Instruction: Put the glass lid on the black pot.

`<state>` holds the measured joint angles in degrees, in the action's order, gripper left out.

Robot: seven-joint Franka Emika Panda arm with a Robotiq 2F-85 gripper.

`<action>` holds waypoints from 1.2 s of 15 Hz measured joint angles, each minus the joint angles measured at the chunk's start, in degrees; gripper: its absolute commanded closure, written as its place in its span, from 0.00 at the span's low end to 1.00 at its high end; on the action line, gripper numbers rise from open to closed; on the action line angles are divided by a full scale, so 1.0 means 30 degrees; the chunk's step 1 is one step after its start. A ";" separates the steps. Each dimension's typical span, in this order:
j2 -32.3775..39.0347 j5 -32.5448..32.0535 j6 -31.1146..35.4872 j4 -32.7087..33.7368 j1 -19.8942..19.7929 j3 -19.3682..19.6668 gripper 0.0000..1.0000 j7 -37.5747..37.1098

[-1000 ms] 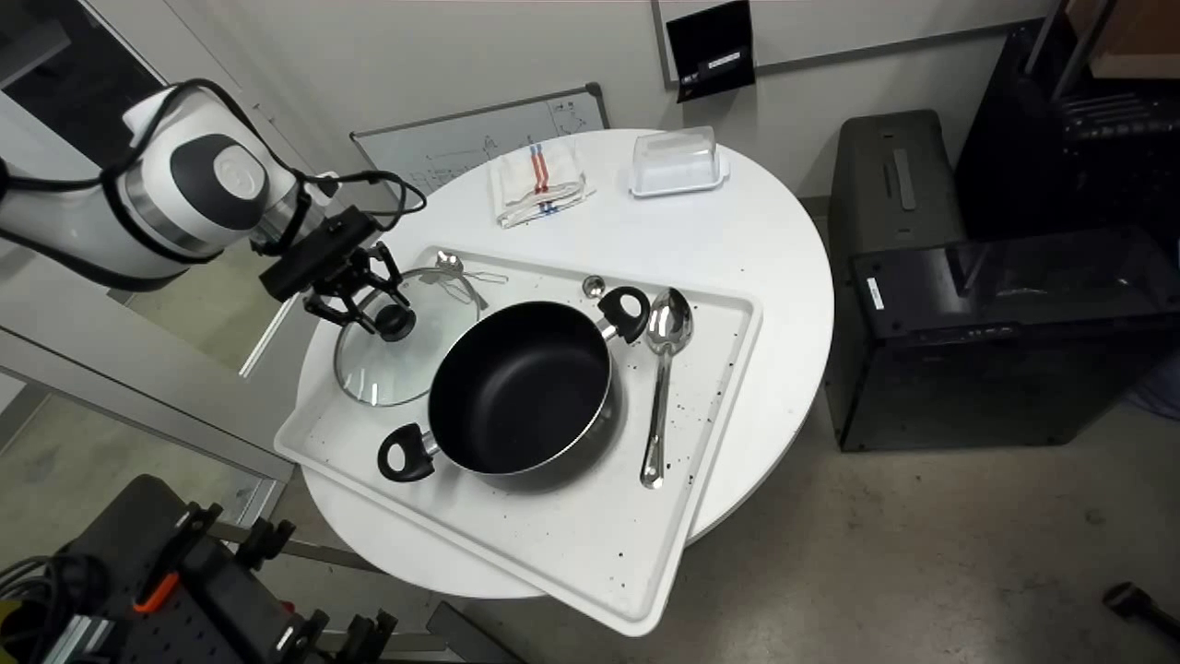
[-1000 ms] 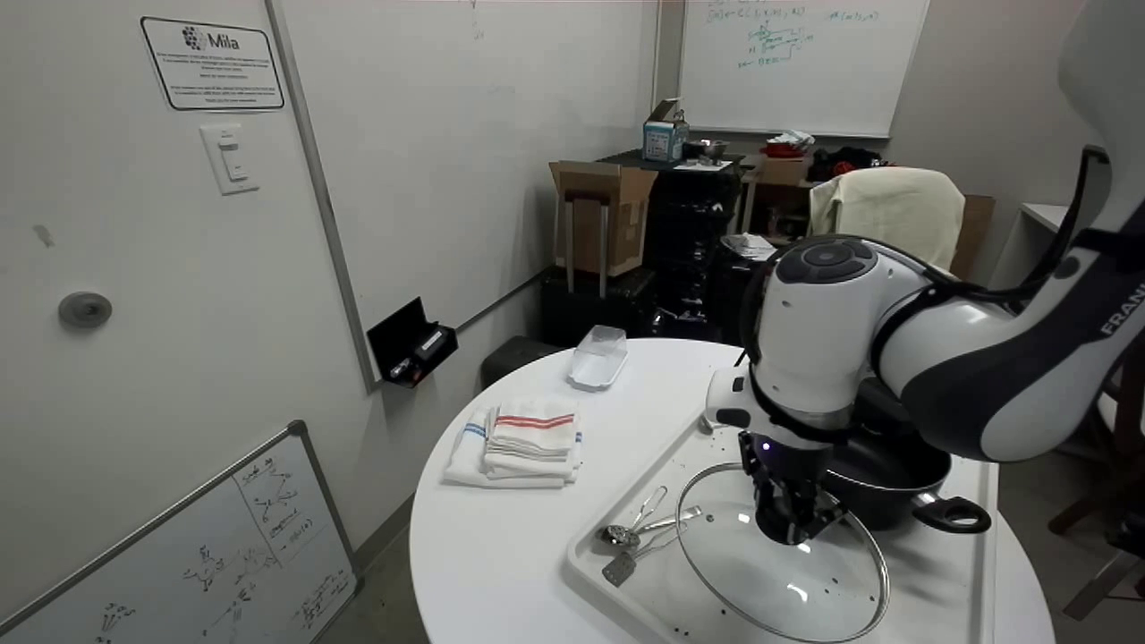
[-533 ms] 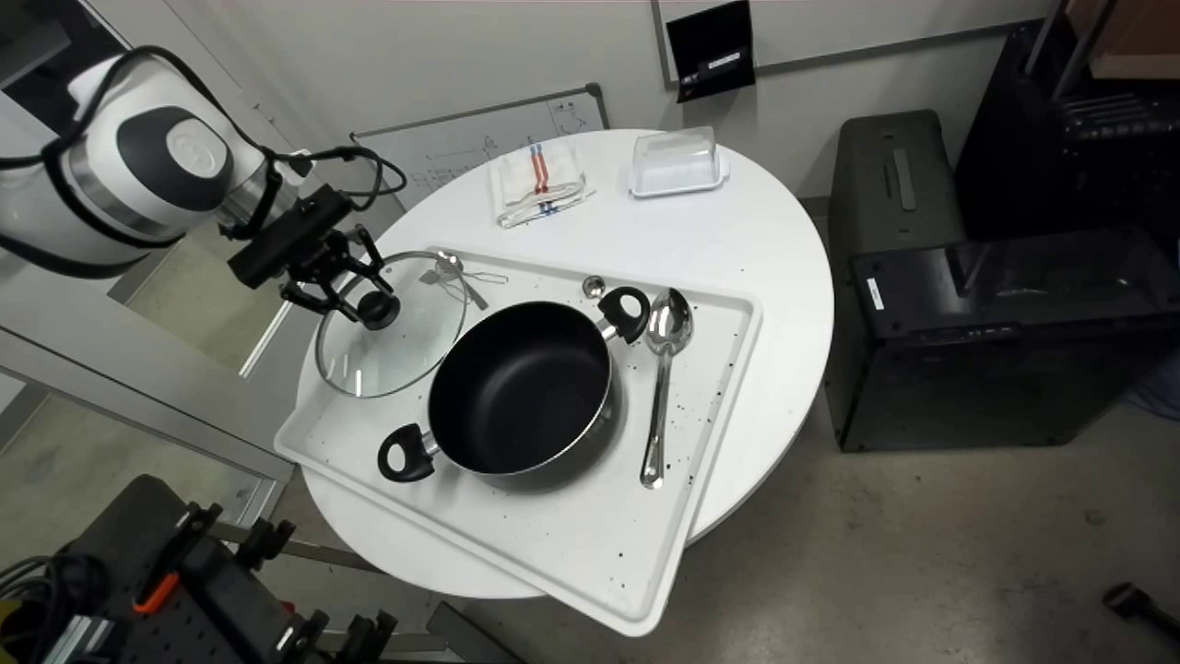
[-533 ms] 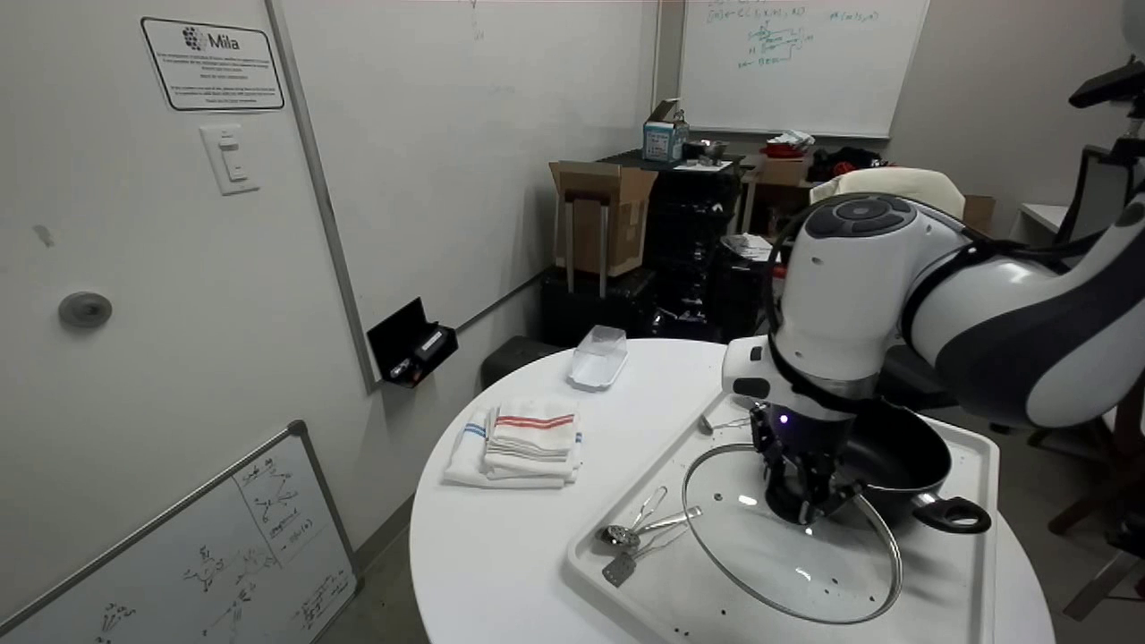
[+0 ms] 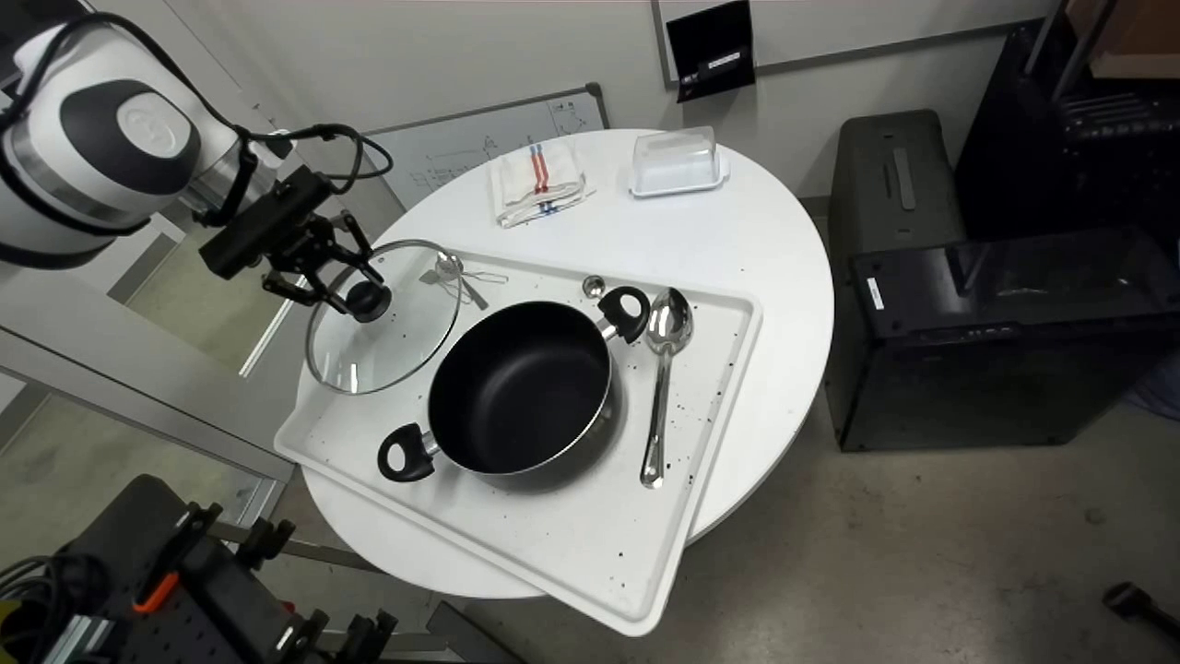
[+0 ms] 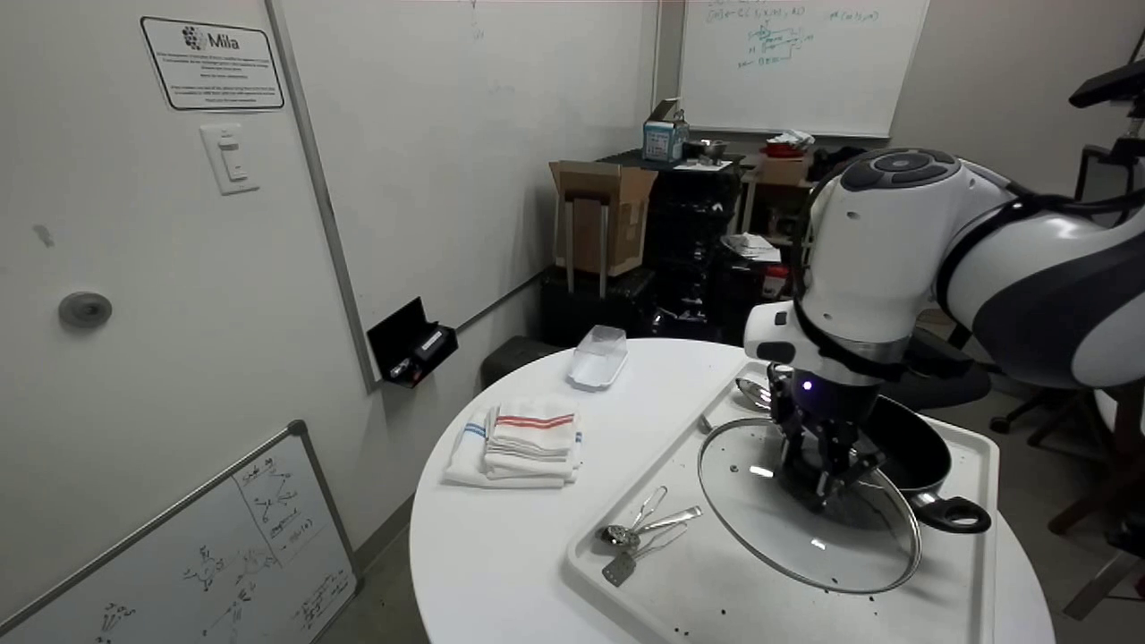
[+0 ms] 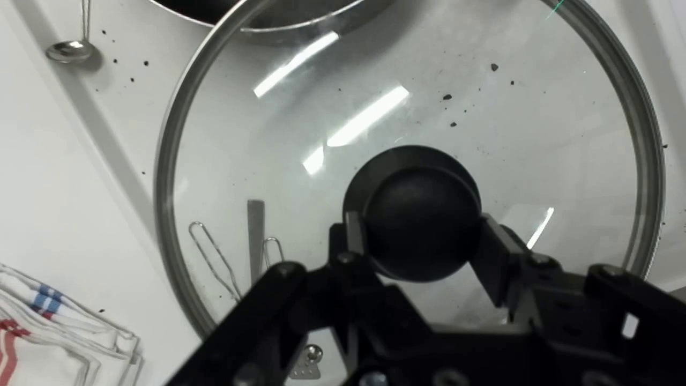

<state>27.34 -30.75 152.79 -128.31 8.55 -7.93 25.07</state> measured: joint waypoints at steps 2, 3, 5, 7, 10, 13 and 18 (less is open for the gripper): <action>-0.0433 0.0126 -0.0014 -0.0287 -0.0414 0.0019 0.75 0.0043; -0.0648 0.0230 -0.0023 -0.0415 -0.0668 0.0038 0.75 0.0108; -0.1027 0.0510 -0.0048 -0.0643 -0.1206 0.0139 0.75 0.0394; -0.1324 0.0826 -0.0154 -0.0795 -0.1763 0.0312 0.75 0.0681; -0.1668 0.1360 -0.0534 -0.0892 -0.2634 0.0633 0.75 0.1287; -0.1866 0.1999 -0.0974 -0.0878 -0.3524 0.0902 0.75 0.2087; -0.1940 0.2495 -0.1720 -0.0673 -0.4444 0.1599 0.75 0.2750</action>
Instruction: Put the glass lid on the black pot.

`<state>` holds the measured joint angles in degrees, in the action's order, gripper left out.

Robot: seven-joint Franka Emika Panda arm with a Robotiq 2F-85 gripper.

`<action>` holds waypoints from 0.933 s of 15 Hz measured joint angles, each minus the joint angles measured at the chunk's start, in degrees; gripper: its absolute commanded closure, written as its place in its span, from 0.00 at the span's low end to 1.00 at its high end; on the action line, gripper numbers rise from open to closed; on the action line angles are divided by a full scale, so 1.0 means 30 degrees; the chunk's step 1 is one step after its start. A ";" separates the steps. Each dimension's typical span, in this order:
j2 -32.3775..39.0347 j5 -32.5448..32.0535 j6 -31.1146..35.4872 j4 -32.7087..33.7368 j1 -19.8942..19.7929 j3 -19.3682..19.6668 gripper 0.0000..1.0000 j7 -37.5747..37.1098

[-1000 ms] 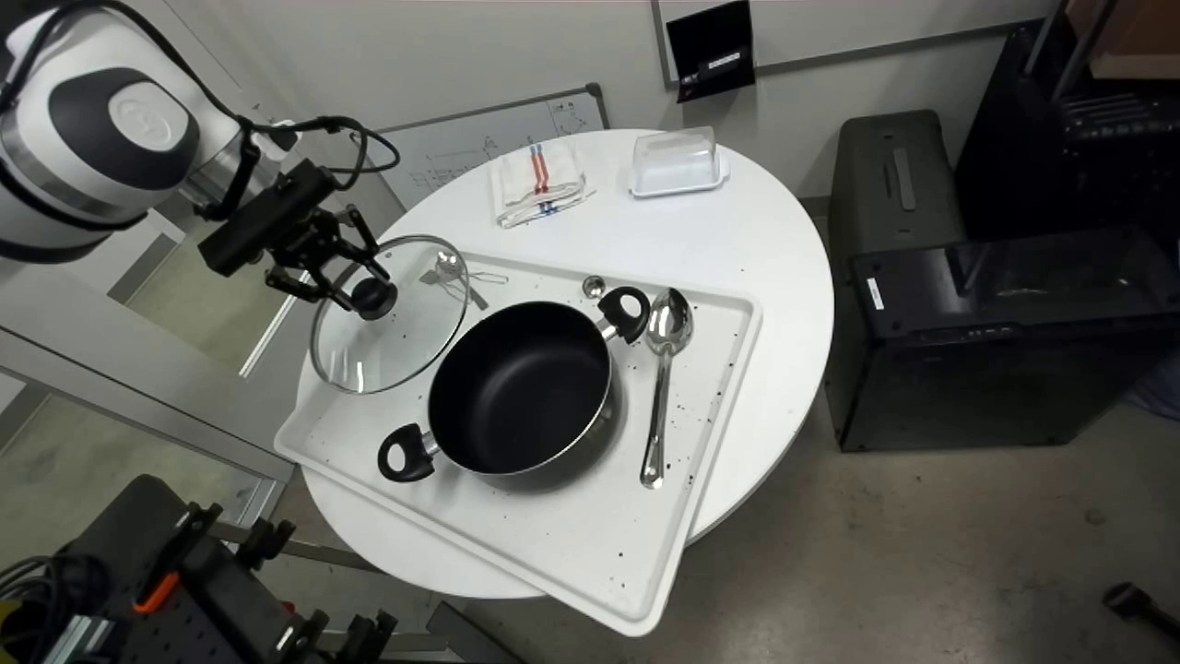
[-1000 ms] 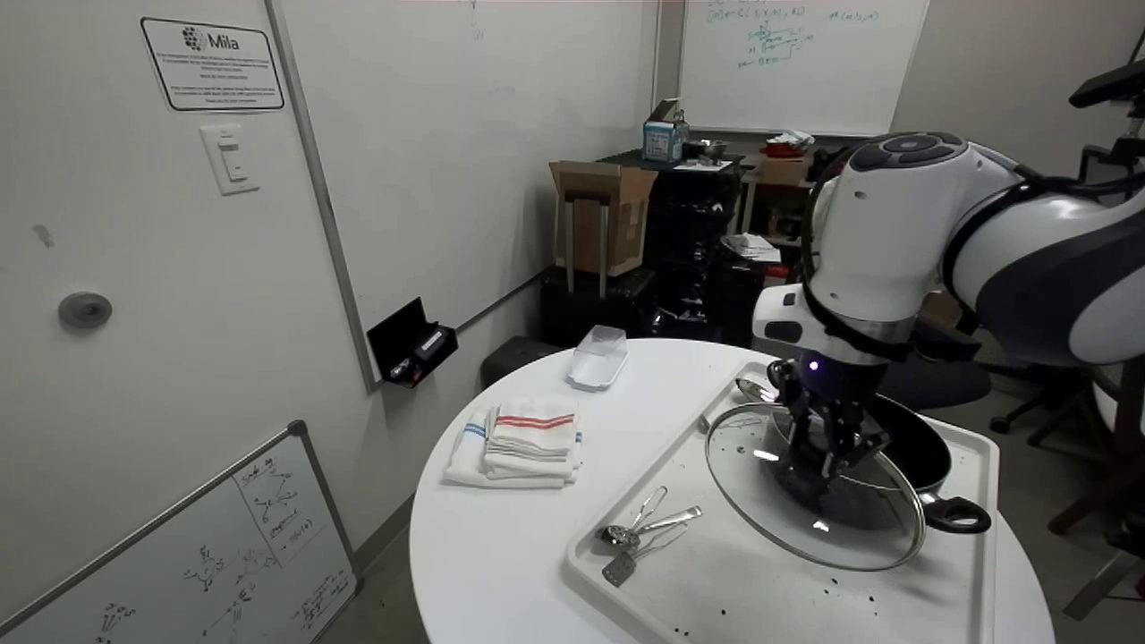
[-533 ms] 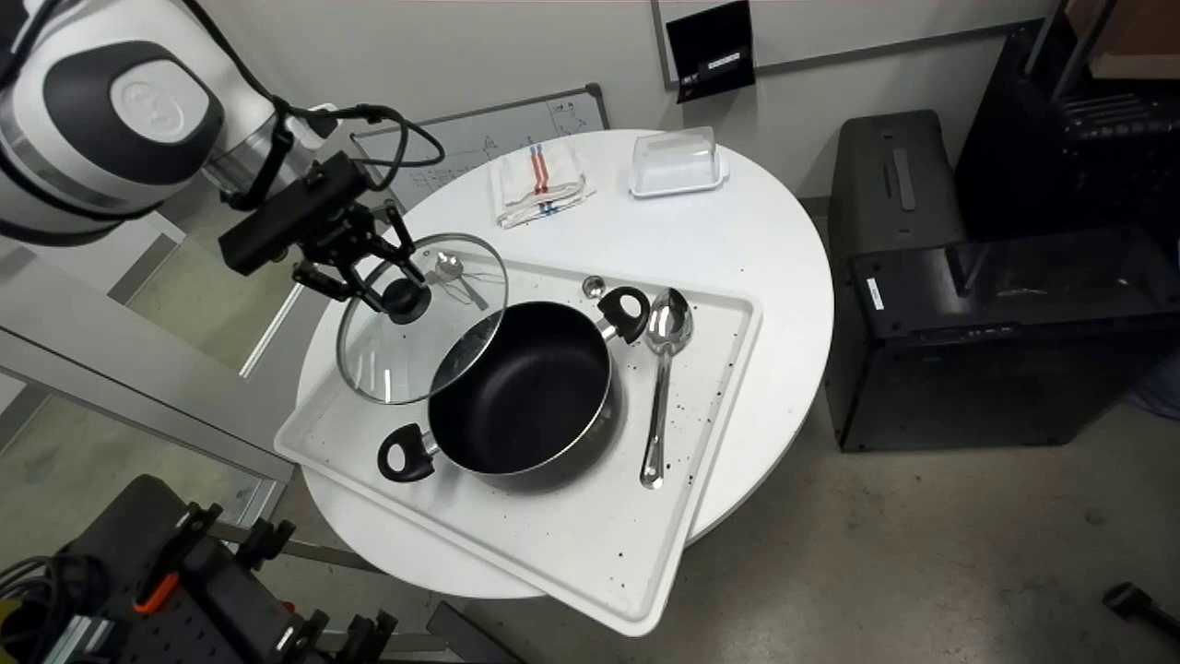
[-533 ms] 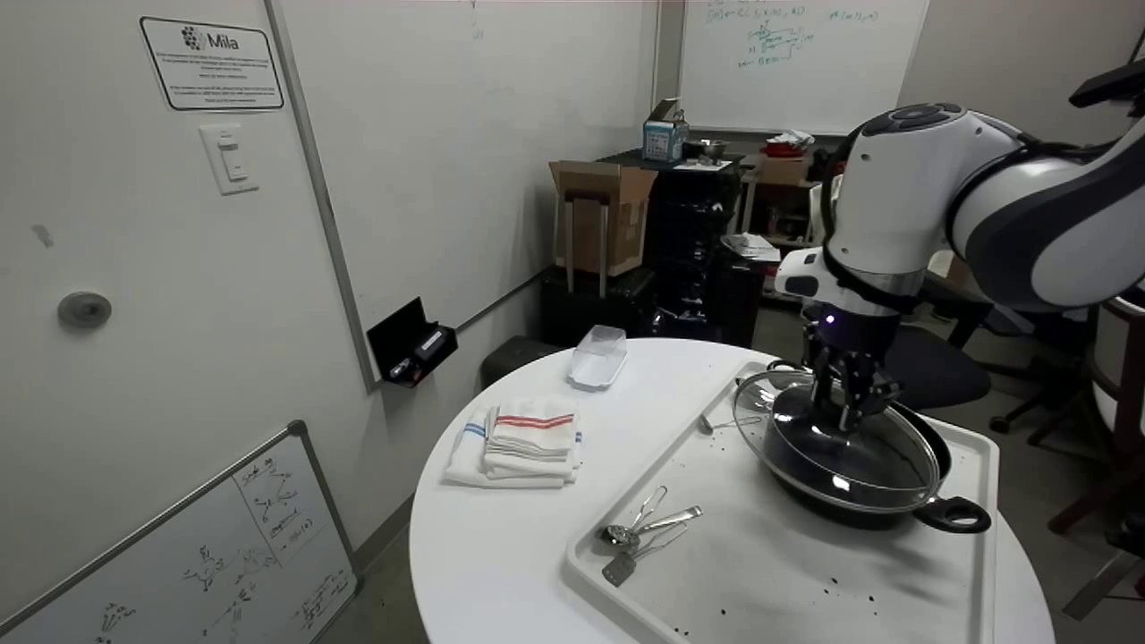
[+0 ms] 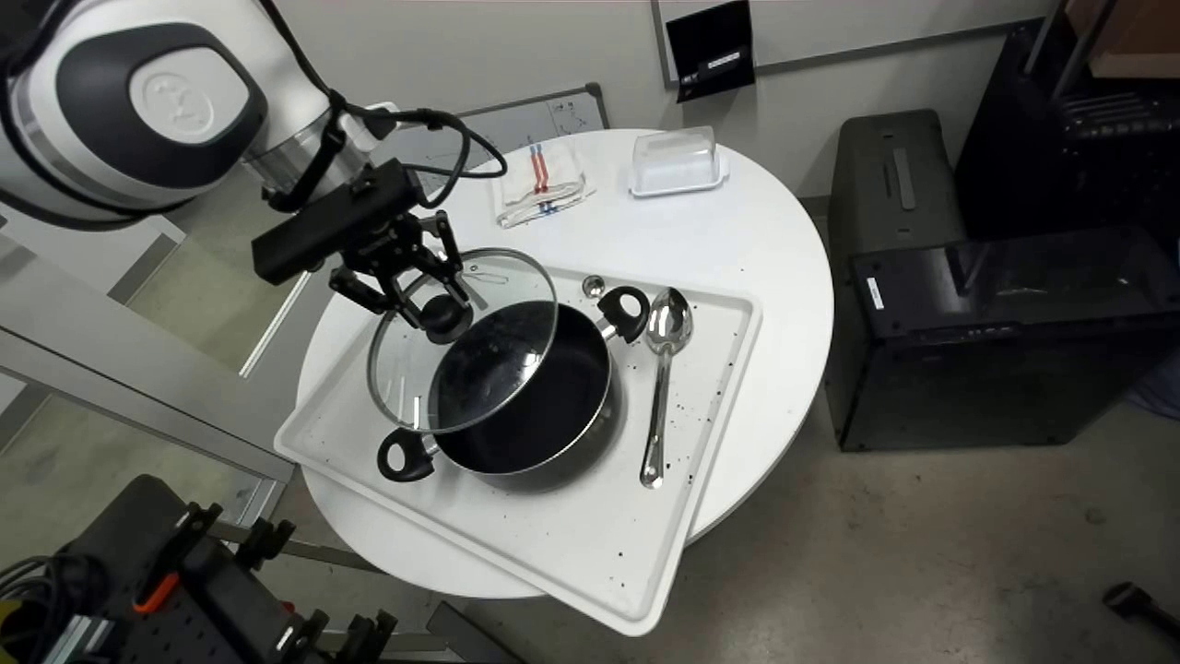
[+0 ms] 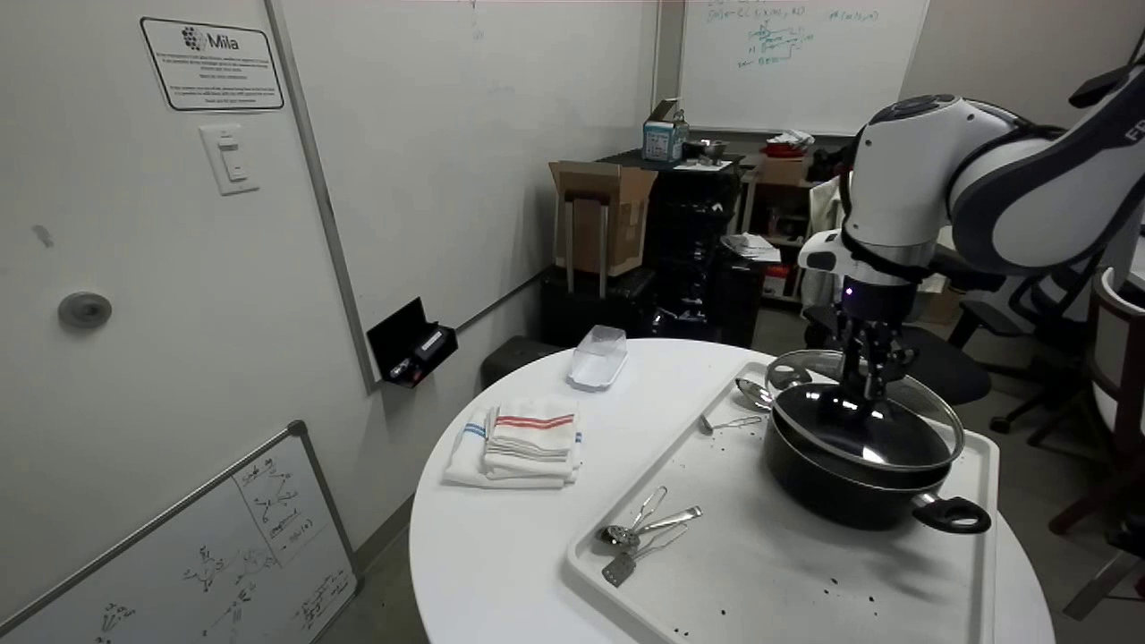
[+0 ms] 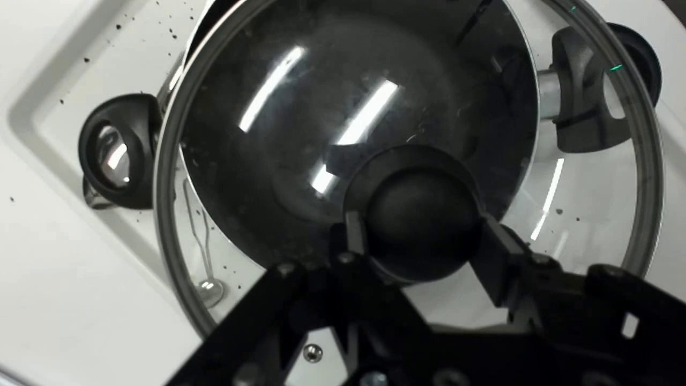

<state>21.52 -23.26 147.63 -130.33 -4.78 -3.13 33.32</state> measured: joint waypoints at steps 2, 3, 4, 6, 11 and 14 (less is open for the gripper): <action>0.0007 0.0000 -0.0062 0.0064 -0.0179 0.0377 0.75 0.0000; 0.0029 0.0000 -0.0071 0.0100 -0.0239 0.0548 0.75 0.0000; 0.0069 0.0001 -0.0076 0.0138 -0.0312 0.0678 0.75 0.0000; 0.0210 0.0001 -0.0075 0.0214 -0.0400 0.0904 0.75 -0.0001; 0.0919 0.0031 0.0019 0.0422 -0.0443 0.1102 0.75 -0.0122; 0.1477 0.0116 0.0122 0.0722 -0.0443 0.1102 0.75 -0.0190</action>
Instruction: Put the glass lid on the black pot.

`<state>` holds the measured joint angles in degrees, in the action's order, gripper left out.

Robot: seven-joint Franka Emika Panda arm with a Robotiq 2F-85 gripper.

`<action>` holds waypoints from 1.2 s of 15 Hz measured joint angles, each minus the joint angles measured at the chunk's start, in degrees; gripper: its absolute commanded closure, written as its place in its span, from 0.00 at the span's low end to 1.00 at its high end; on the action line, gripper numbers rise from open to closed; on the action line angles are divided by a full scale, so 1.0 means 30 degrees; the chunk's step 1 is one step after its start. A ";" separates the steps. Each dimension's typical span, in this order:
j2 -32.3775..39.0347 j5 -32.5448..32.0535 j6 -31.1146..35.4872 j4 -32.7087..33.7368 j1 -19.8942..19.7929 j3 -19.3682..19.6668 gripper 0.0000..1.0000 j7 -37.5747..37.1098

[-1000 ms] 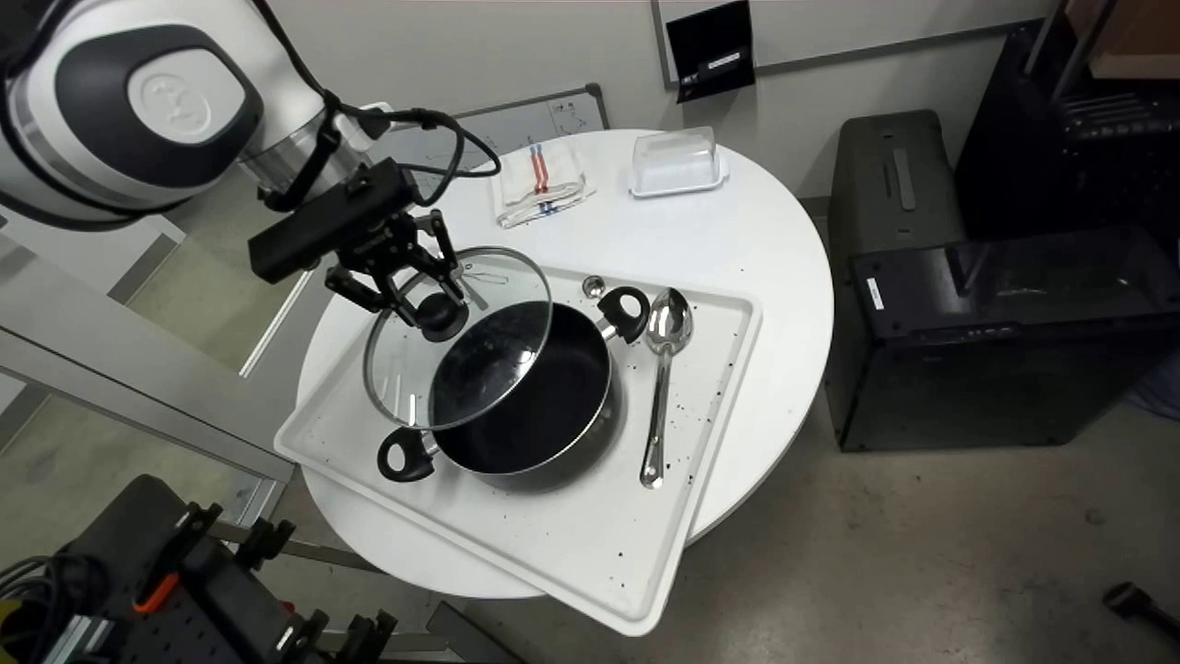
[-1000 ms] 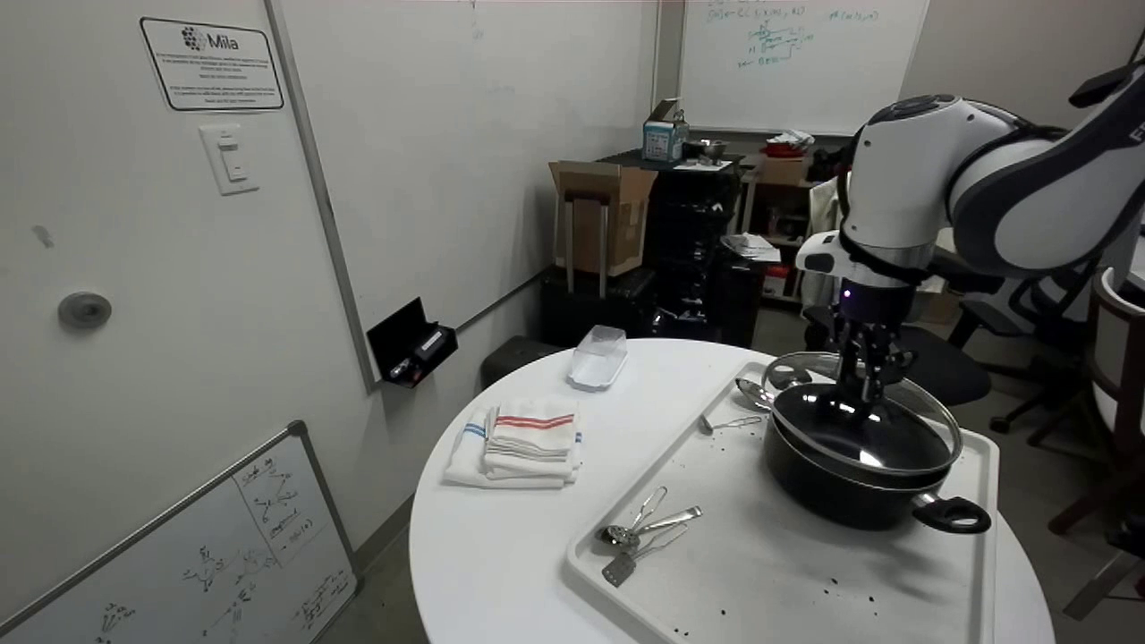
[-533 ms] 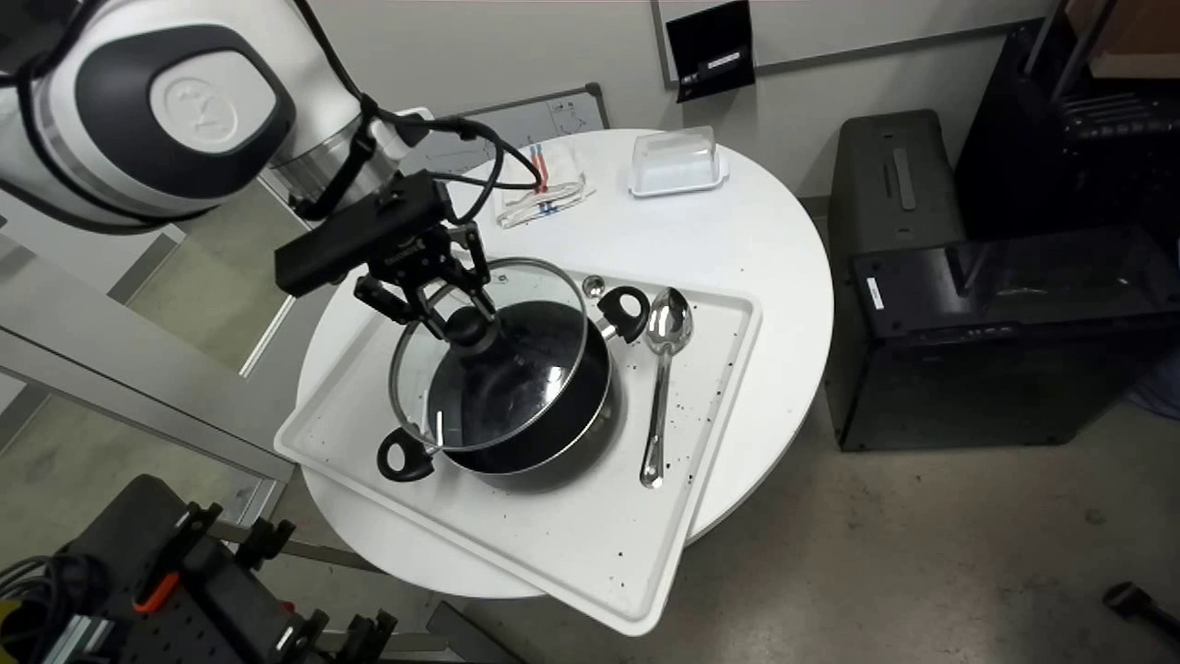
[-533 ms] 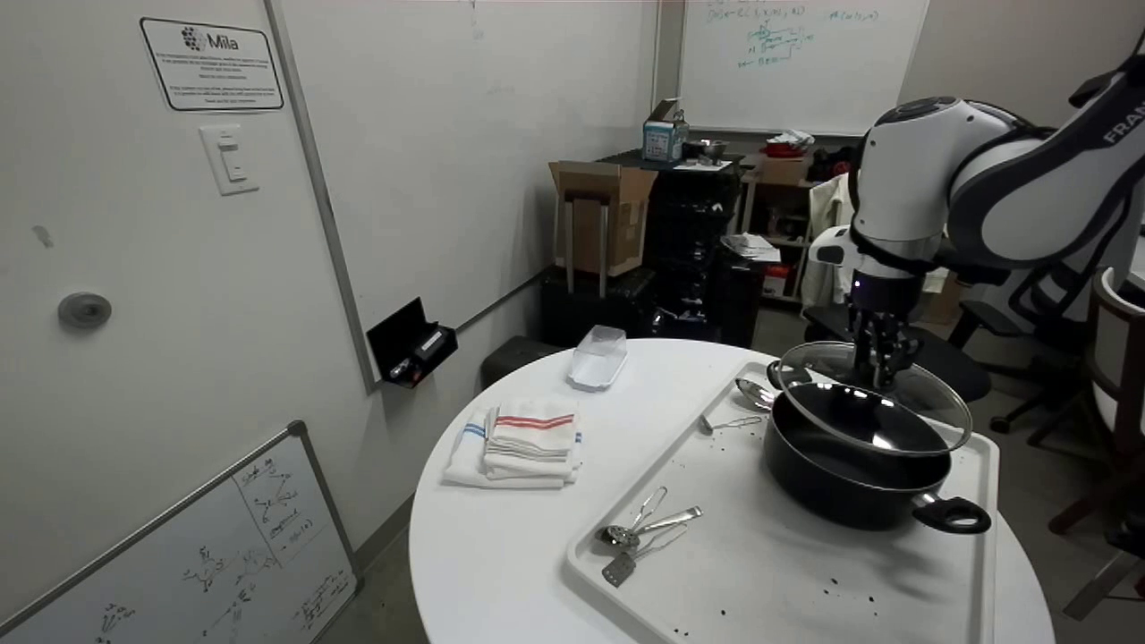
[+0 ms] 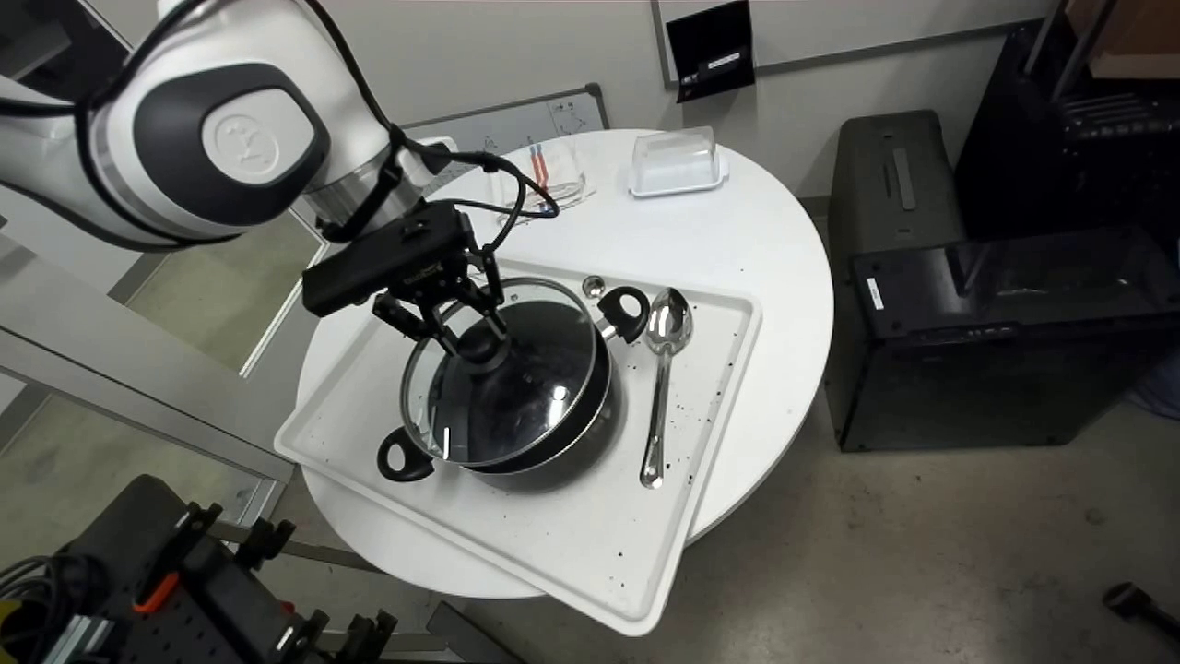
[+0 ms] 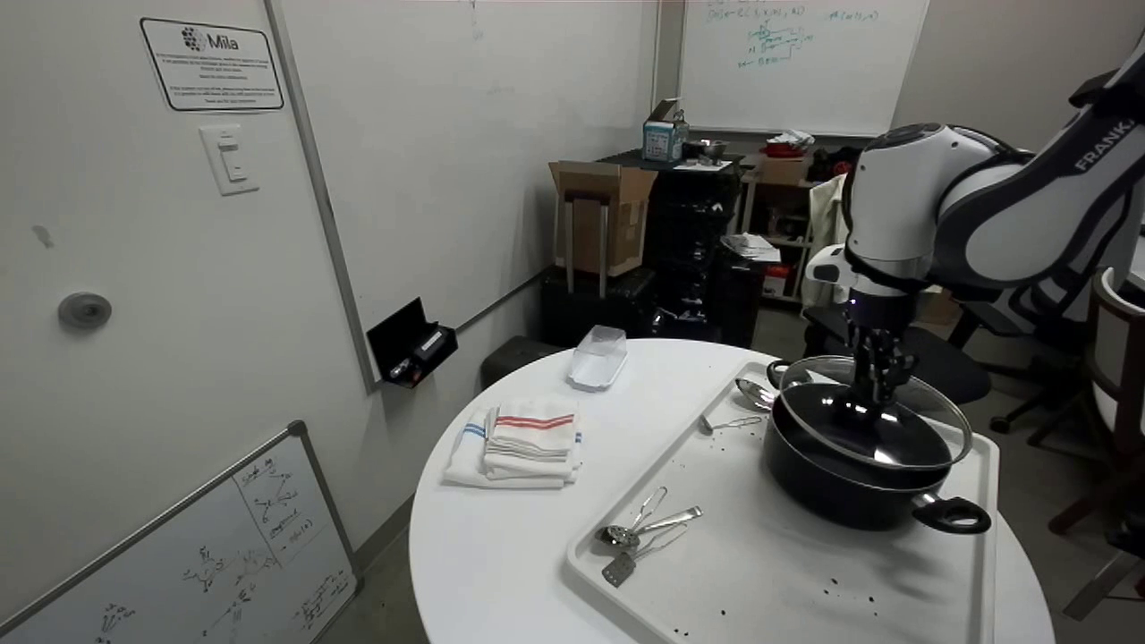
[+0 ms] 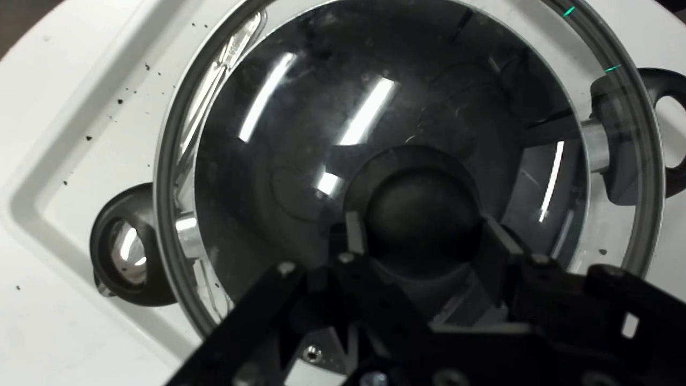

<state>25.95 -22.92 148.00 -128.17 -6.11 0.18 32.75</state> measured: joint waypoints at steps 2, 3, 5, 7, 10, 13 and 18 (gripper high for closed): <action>0.0336 0.0080 0.0097 0.0241 0.0000 0.0000 0.75 -0.0032; 0.0499 0.0111 0.0119 0.0366 0.0000 0.0000 0.75 -0.0055; 0.0783 0.0175 0.0123 0.0613 -0.0001 0.0000 0.75 -0.0074; 0.0993 0.0231 0.0123 0.0780 -0.0001 0.0000 0.75 -0.0081; 0.1202 0.0254 0.0123 0.0901 -0.0014 0.0001 0.75 -0.0092; 0.1442 0.0254 0.0123 0.1016 -0.0043 0.0011 0.75 -0.0107; 0.1575 0.0254 0.0124 0.1040 -0.0091 0.0076 0.75 -0.0124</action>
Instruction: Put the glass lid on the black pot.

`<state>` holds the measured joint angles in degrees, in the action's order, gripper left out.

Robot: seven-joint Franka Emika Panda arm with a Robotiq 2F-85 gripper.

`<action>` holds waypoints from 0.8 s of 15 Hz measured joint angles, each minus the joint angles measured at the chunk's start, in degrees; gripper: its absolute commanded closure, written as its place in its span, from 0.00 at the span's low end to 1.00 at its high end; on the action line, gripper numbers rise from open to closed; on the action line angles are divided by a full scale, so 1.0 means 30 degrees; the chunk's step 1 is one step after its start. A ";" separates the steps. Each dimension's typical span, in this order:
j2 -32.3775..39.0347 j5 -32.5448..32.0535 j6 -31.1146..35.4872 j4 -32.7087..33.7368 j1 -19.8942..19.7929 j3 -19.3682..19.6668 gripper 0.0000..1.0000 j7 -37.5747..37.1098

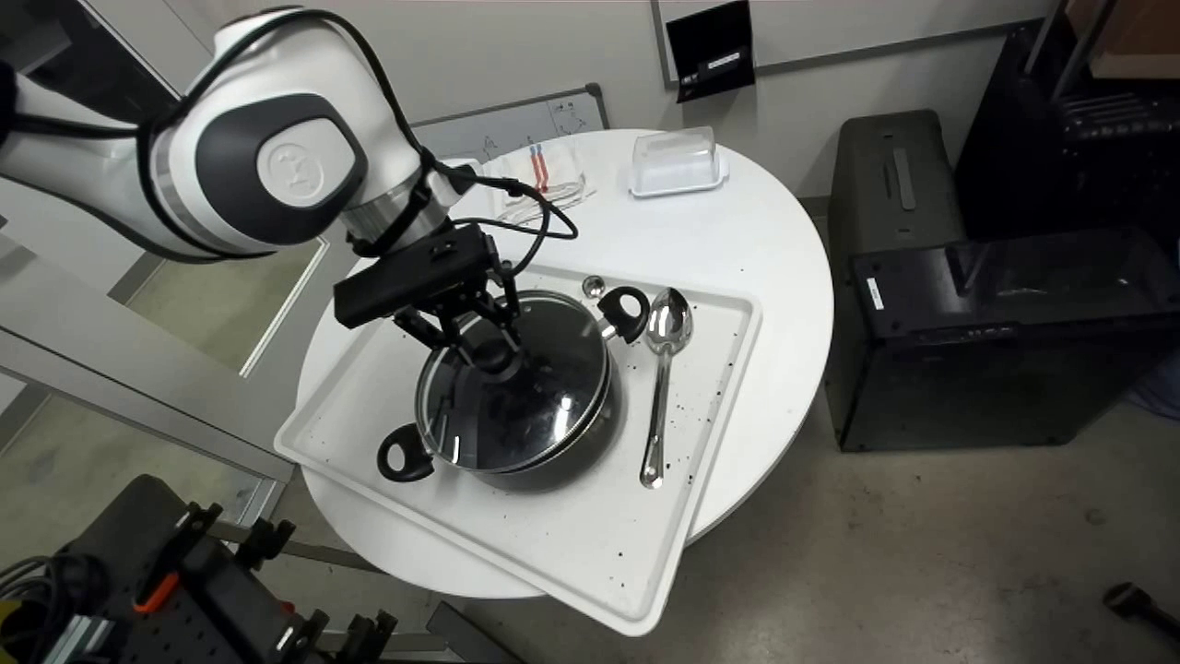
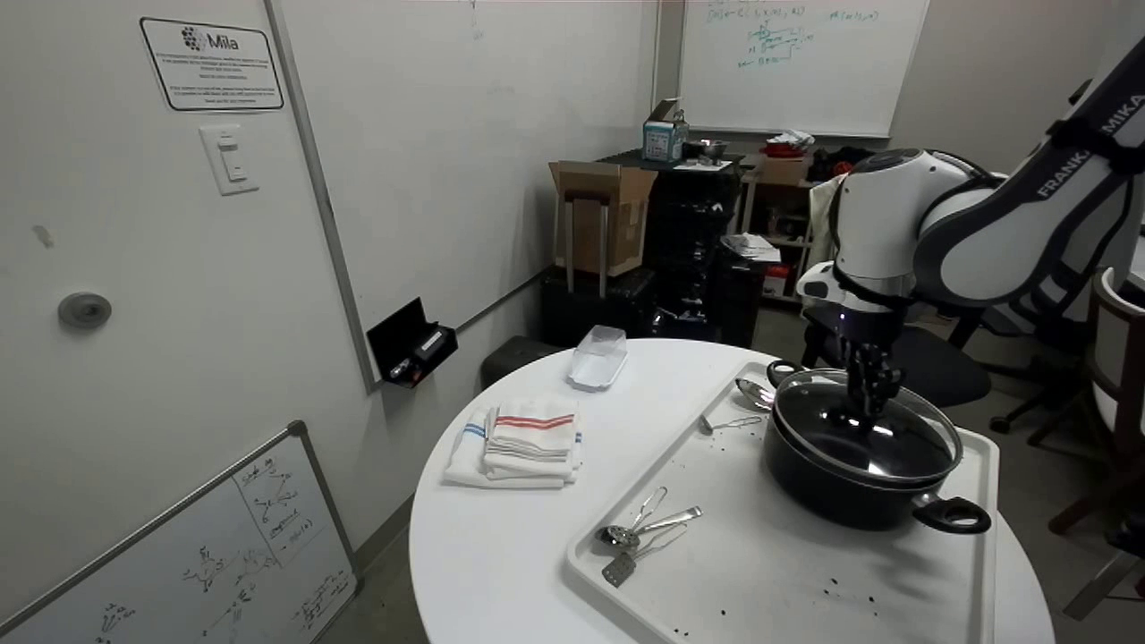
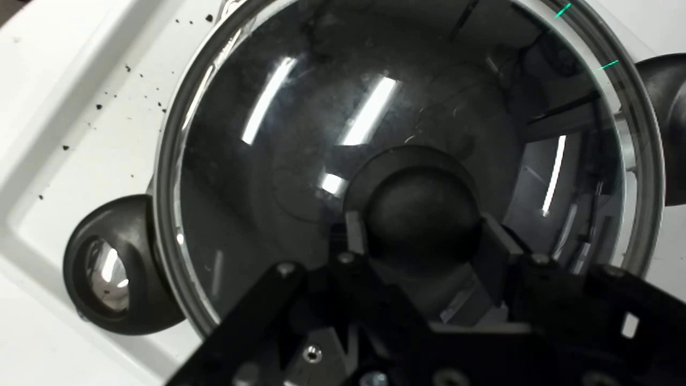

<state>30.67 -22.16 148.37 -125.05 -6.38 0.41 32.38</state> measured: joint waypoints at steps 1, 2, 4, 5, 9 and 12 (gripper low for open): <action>0.0021 0.0000 0.0007 0.0012 -0.0002 0.0015 0.75 -0.0006; 0.0058 0.0000 0.0031 0.0037 -0.0003 0.0029 0.75 -0.0014; 0.0184 0.0000 0.0096 0.0121 -0.0003 0.0045 0.75 -0.0052; 0.0275 0.0000 0.0140 0.0183 -0.0003 0.0050 0.75 -0.0082; 0.0561 0.0000 0.0359 0.0298 -0.0003 0.0058 0.75 -0.0261; 0.0751 0.0000 0.0381 0.0432 -0.0003 0.0058 0.75 -0.0305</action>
<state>32.92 -22.16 149.52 -123.75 -6.39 0.58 31.46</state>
